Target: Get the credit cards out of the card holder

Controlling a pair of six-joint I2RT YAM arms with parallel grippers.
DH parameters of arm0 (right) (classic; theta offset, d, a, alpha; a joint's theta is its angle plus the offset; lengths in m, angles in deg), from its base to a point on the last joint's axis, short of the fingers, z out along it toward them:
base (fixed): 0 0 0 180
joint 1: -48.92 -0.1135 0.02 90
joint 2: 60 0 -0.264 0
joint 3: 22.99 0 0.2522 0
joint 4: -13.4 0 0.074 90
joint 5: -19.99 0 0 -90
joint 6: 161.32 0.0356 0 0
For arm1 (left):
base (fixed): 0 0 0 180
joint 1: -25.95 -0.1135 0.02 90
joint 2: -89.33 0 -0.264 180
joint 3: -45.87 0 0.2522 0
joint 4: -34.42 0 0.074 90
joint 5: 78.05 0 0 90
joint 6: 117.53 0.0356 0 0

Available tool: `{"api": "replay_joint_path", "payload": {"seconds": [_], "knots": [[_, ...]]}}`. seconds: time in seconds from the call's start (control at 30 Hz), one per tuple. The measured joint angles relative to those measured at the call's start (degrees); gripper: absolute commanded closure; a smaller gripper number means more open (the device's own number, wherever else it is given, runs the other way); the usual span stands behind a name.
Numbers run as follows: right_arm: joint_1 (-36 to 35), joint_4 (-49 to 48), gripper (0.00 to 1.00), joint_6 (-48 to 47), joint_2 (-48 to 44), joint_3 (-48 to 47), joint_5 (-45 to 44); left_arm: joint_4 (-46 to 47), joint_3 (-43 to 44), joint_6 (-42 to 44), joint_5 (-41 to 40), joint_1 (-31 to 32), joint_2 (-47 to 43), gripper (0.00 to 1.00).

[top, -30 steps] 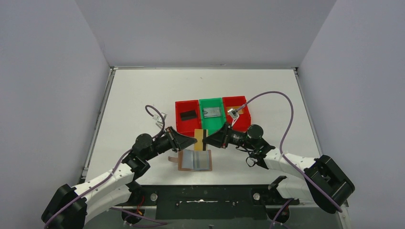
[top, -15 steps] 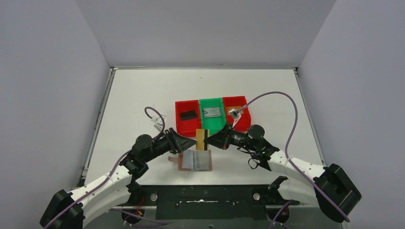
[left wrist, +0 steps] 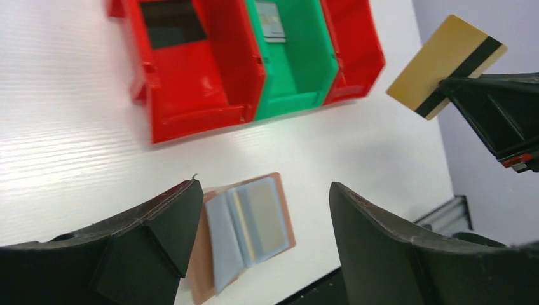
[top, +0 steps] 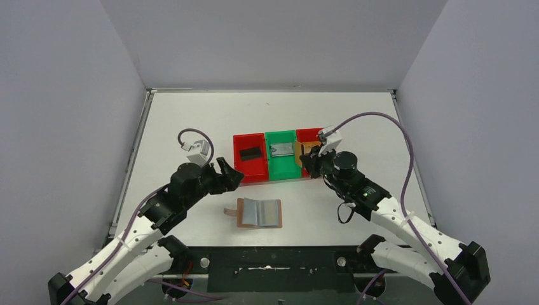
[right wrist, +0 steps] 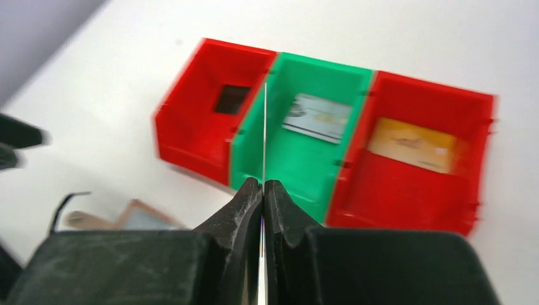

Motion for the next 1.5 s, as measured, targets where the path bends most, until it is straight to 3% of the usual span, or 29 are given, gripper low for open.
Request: {"api": "replay_joint_path", "payload": {"seconds": [0.03,0.07,0.3,0.57,1.03,1.5], "knots": [[0.0,1.7,1.00,-3.8,0.4,-0.8,-2.3,-2.6,0.9,1.2,-2.2,0.0,-0.7,0.12],[0.0,3.4,1.00,-7.5,1.2,-1.8,-4.2,-4.1,1.4,2.0,-3.5,0.0,-1.5,0.10],[0.1,14.9,1.00,-30.6,10.3,-11.9,-8.3,-10.7,2.9,9.2,-10.2,-0.1,-9.7,0.09],[1.6,20.0,1.00,-49.1,16.9,-15.5,-11.4,-14.9,4.1,15.3,-14.9,-0.1,-8.7,0.08],[9.4,23.7,1.00,-71.1,24.1,-15.9,-5.2,-14.2,3.2,20.3,-18.2,-0.1,-10.7,0.08],[12.1,21.5,1.00,-82.2,32.9,-21.7,-1.0,-12.7,3.2,21.3,-19.4,-1.5,-9.7,0.07]]}}
